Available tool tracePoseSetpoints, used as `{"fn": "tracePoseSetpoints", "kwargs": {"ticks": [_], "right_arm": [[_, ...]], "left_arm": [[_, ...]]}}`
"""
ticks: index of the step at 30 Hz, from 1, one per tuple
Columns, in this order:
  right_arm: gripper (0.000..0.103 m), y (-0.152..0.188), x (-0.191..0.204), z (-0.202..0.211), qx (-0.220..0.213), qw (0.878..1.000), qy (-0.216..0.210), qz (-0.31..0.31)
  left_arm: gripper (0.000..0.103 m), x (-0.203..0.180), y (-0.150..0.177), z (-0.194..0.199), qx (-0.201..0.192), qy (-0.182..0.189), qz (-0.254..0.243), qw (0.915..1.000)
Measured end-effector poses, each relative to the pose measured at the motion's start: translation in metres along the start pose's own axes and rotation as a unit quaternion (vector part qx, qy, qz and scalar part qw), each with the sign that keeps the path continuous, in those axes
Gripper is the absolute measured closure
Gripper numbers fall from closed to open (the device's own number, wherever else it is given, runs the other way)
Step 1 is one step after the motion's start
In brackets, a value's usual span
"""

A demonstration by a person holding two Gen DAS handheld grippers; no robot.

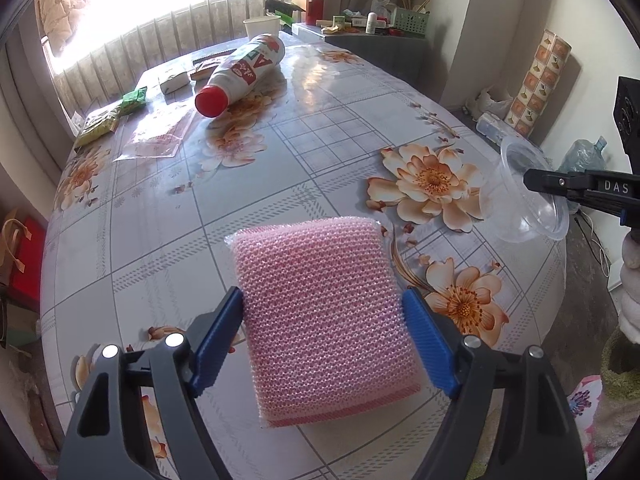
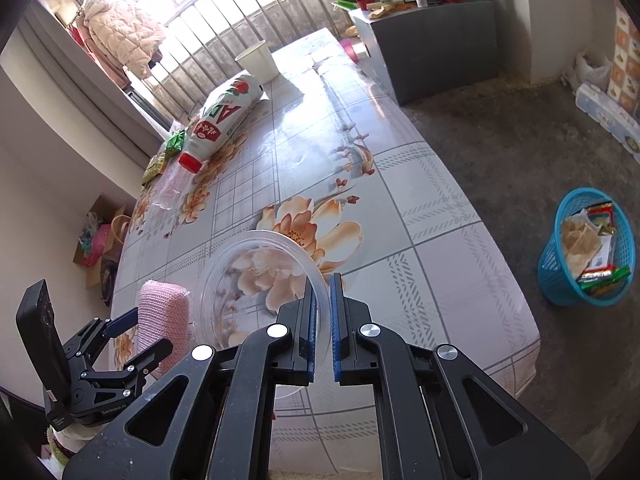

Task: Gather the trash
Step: 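Lift the pink sponge with the left tool while the right tool holds the bowl, then carry the sponge and bowl over the blue wastebasket with both tools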

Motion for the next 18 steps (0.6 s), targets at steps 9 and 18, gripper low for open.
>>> {"fn": "tracePoseSetpoints", "kwargs": {"ticks": [9, 18], "right_arm": [[0.098, -0.011, -0.028, 0.025, -0.029, 0.998, -0.029, -0.052], [0.098, -0.031, -0.127, 0.097, -0.123, 0.981, -0.012, -0.151]], "left_arm": [[0.024, -0.024, -0.048, 0.016, -0.046, 0.031, -0.023, 0.9982], [0.024, -0.123, -0.137, 0.009, -0.074, 0.127, -0.097, 0.9843]]}}
Point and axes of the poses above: each gripper's, at about its wrist camera, not at the fingertips, and z roughly against the way its jaws point, x to its left, y to its underside, the point moved 8 cm from there along -z, roughly the way its jaws point, and after that the axes turned 10 degrees about -z, right-handed, at the moved point
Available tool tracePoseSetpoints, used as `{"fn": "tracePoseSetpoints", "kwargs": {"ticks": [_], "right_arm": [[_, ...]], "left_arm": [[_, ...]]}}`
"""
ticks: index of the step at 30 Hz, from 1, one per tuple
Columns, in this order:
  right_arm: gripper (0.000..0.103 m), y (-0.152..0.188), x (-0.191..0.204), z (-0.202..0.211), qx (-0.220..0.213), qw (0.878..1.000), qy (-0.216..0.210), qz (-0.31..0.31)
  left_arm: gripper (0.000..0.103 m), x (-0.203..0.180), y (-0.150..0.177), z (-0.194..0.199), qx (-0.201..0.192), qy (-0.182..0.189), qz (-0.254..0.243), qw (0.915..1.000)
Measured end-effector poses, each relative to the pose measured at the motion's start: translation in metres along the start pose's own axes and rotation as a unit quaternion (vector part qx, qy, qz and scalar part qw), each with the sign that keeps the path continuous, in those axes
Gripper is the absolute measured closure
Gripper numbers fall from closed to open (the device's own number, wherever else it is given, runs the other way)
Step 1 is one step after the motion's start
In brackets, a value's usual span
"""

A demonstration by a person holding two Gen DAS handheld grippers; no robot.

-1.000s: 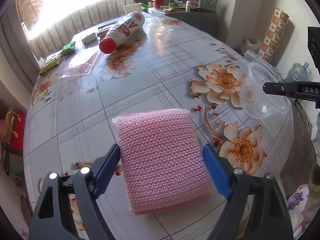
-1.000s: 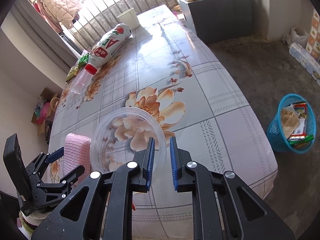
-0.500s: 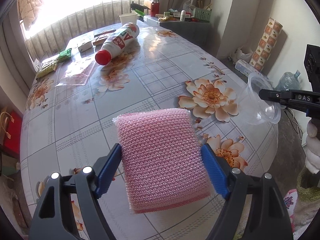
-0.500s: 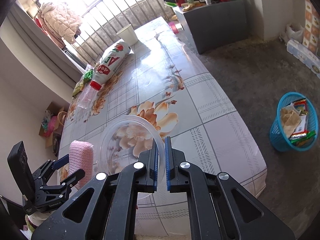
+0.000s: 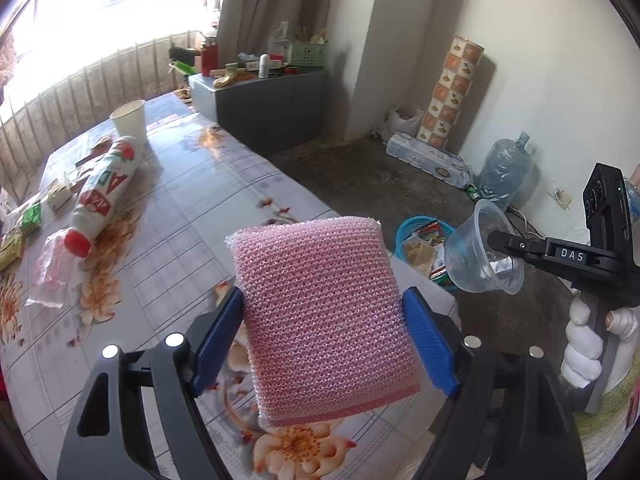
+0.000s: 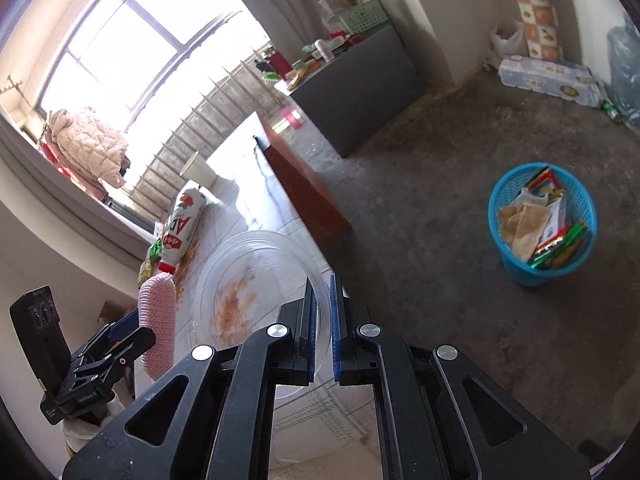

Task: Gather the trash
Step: 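Carry the sponge and bowl over the blue wastebasket with both tools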

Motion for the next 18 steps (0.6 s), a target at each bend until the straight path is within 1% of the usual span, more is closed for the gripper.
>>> {"fn": "tracePoseSetpoints", "kwargs": {"ticks": [3, 5, 9, 11, 13, 18], "right_arm": [[0.098, -0.023, -0.046, 0.026, -0.04, 0.998, 0.029, -0.037], [0.098, -0.036, -0.078, 0.042, -0.064, 0.995, 0.049, -0.065], [0.098, -0.05, -0.139, 0.062, -0.097, 0.985, 0.077, -0.122], [0.098, -0.053, -0.164, 0.066, -0.105, 0.98, 0.087, -0.144], [0.098, -0.055, -0.185, 0.066, -0.109, 0.976, 0.096, -0.161], [0.098, -0.069, -0.228, 0.048, -0.108, 0.968, 0.114, -0.196]], "left_arm": [[0.024, -0.04, -0.035, -0.029, 0.012, 0.057, -0.022, 0.9981], [0.024, -0.069, -0.056, -0.052, 0.026, 0.108, -0.031, 0.9933], [0.024, -0.126, -0.091, -0.105, 0.064, 0.17, -0.033, 0.9829], [0.024, -0.153, -0.104, -0.136, 0.089, 0.183, -0.033, 0.9784], [0.024, -0.175, -0.113, -0.169, 0.115, 0.188, -0.034, 0.9749], [0.024, -0.217, -0.126, -0.249, 0.165, 0.178, -0.044, 0.9691]]}}
Point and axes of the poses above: each gripper's, at about its wrist camera, not at the fingertips, and z roughly against the way its jaws point, x to its left, y to its underside, the point moved 8 cm from there along -z, roughly the way its jaws point, and after that the axes turned 10 degrees about -z, right-handed, at the moved point
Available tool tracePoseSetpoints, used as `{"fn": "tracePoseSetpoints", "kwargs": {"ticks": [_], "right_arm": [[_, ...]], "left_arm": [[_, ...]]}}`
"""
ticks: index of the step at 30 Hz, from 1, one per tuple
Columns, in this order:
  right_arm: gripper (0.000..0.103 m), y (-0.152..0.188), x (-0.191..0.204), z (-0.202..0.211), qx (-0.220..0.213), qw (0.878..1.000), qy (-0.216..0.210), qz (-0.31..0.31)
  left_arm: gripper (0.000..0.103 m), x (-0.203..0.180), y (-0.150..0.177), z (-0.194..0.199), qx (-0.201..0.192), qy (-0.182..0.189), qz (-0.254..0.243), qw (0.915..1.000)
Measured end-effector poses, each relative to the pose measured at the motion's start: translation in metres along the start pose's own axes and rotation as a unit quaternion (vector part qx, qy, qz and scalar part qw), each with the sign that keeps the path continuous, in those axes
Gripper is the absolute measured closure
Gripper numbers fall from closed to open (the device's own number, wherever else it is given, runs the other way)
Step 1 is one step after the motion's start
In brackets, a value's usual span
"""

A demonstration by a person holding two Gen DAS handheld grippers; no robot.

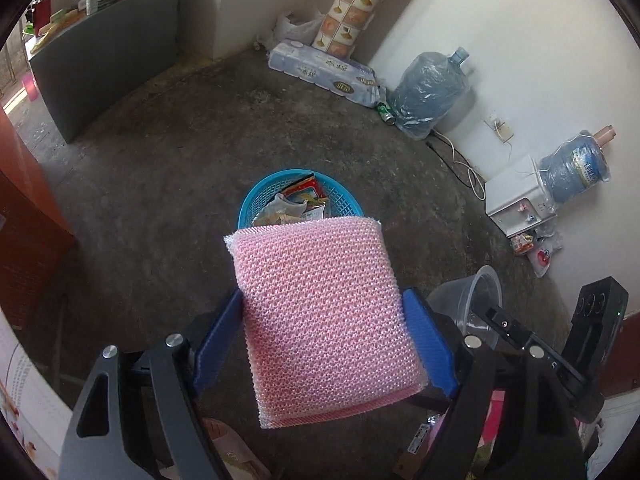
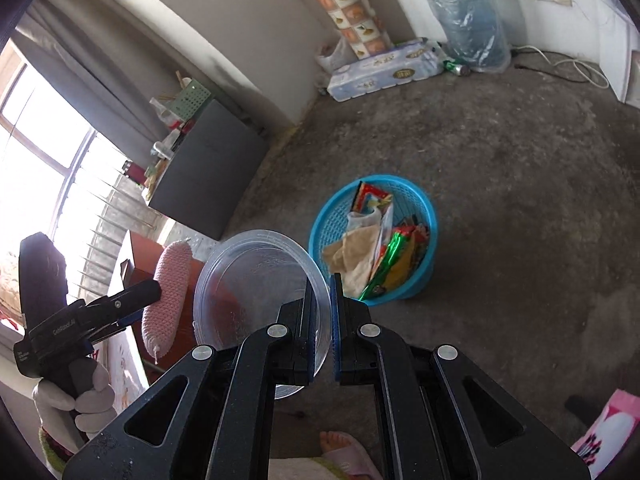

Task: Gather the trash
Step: 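Carry the sponge and bowl over the blue wastebasket with both tools, then open the left tool over the wastebasket while the right tool releases the bowl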

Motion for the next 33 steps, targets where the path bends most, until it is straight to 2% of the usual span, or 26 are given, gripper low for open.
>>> {"fn": "tracePoseSetpoints", "kwargs": {"ticks": [3, 8, 12, 14, 18, 25, 26, 27, 28, 31, 33], "right_arm": [[0.098, -0.013, -0.011, -0.019, 0.003, 1.0, 0.01, -0.016], [0.098, -0.026, -0.026, -0.038, 0.005, 0.999, 0.017, -0.038], [0.098, -0.023, -0.035, -0.05, 0.018, 0.999, 0.027, -0.044], [0.098, -0.023, -0.036, -0.058, 0.026, 0.998, 0.032, -0.042], [0.098, -0.024, -0.032, -0.075, 0.04, 0.998, 0.036, -0.033], [0.091, -0.039, 0.002, -0.129, 0.062, 0.998, 0.03, -0.01], [0.08, -0.041, 0.007, -0.139, 0.064, 0.997, 0.031, -0.007], [0.061, -0.042, 0.011, -0.149, 0.068, 0.997, 0.029, -0.005], [0.055, -0.044, 0.014, -0.159, 0.07, 0.997, 0.034, -0.002], [0.052, -0.043, 0.011, -0.174, 0.062, 0.996, 0.066, 0.004], [0.052, -0.037, 0.011, -0.173, 0.066, 0.996, 0.06, -0.006]], "left_arm": [[0.023, 0.002, -0.022, -0.043, 0.016, -0.009, 0.01, 0.9998], [0.019, 0.019, -0.055, -0.106, 0.014, -0.019, 0.052, 0.9984], [0.017, 0.029, -0.057, -0.137, 0.024, -0.01, 0.089, 0.9957], [0.017, 0.033, -0.054, -0.138, 0.025, -0.012, 0.098, 0.9949], [0.017, 0.037, -0.054, -0.114, 0.006, -0.01, 0.088, 0.996], [0.017, 0.045, -0.052, -0.016, -0.049, -0.003, 0.059, 0.9971], [0.017, 0.048, -0.049, 0.0, -0.056, -0.005, 0.055, 0.9969], [0.017, 0.05, -0.045, 0.015, -0.063, -0.006, 0.052, 0.9966], [0.017, 0.053, -0.039, 0.03, -0.07, -0.007, 0.049, 0.9963], [0.017, 0.066, -0.014, 0.065, -0.079, -0.017, 0.046, 0.9956], [0.017, 0.076, 0.006, 0.083, -0.082, -0.02, 0.05, 0.9952]]}}
Point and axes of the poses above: each gripper's, at about its wrist camera, not at the fingertips, and z roughly against the way its jaws point, x to its left, y to its underside, the point moved 8 cm from there along -z, roughly the way its jaws point, and after that the axes turned 10 degrees about -z, right-handed, at the moved point
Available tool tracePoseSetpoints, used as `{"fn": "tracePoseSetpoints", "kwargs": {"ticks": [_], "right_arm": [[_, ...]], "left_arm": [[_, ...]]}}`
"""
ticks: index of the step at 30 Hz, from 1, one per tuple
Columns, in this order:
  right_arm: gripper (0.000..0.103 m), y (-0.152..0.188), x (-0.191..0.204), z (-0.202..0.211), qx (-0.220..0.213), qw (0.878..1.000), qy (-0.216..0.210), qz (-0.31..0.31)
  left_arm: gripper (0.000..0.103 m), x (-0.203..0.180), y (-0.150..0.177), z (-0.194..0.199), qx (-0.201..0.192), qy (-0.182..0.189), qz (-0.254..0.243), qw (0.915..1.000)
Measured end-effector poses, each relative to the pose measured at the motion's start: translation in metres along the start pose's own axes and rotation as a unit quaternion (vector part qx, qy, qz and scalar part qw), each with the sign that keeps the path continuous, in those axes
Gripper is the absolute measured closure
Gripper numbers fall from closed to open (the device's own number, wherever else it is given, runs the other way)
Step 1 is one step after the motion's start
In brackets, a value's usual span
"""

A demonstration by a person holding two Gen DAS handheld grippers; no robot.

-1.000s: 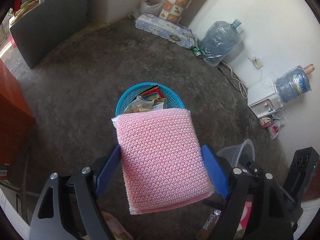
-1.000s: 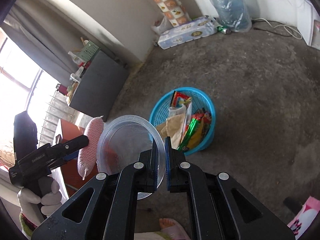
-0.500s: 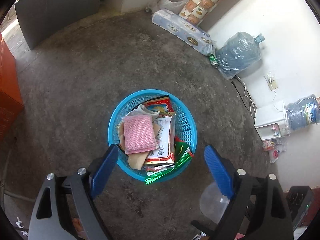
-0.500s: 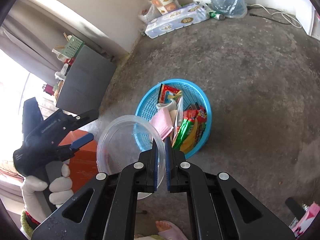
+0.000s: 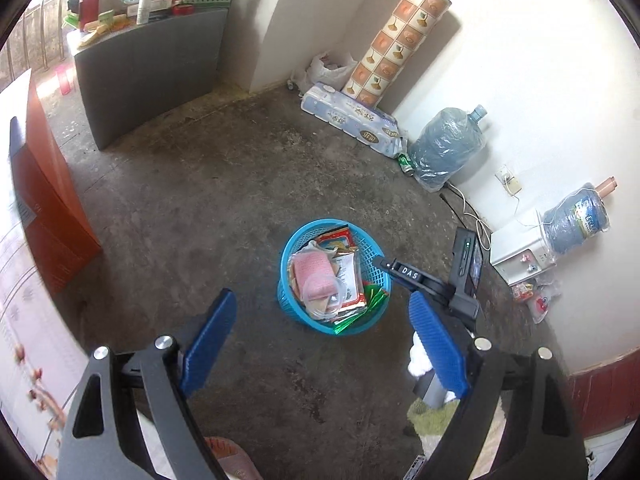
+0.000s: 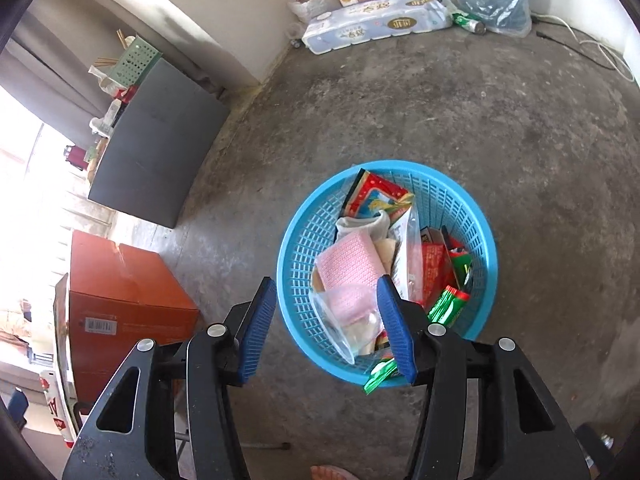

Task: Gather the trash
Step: 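Open the left tool over the wastebasket while the right tool releases the bowl, then move both tools back over the table toward the white bottle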

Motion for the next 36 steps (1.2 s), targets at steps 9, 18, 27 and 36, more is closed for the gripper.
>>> {"fn": "tracePoseSetpoints", "kwargs": {"ticks": [9, 18, 27, 36], "right_arm": [[0.052, 0.024, -0.01, 0.036, -0.013, 1.0, 0.014, 0.015], [0.045, 0.05, 0.018, 0.106, -0.044, 0.997, 0.001, 0.064], [0.036, 0.099, 0.119, 0.155, -0.037, 0.982, -0.067, 0.17], [0.028, 0.18, 0.233, 0.165, 0.051, 0.949, -0.153, 0.271]], "left_arm": [[0.017, 0.049, 0.066, 0.081, -0.035, -0.027, 0.023, 0.9987], [0.017, 0.065, 0.115, 0.149, -0.082, -0.043, 0.024, 0.9954], [0.017, 0.112, 0.177, 0.234, -0.147, -0.113, 0.056, 0.981], [0.017, 0.209, 0.262, 0.314, -0.199, -0.215, 0.149, 0.9446]]}}
Point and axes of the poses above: each gripper's, at about its wrist camera, not at the fingertips, and z roughly against the way its jaws point, x to its left, y to its underside, the point moved 8 cm from there along -z, roughly the way its jaws point, and after that the axes turned 10 degrees about -z, right-handed, at the moved point
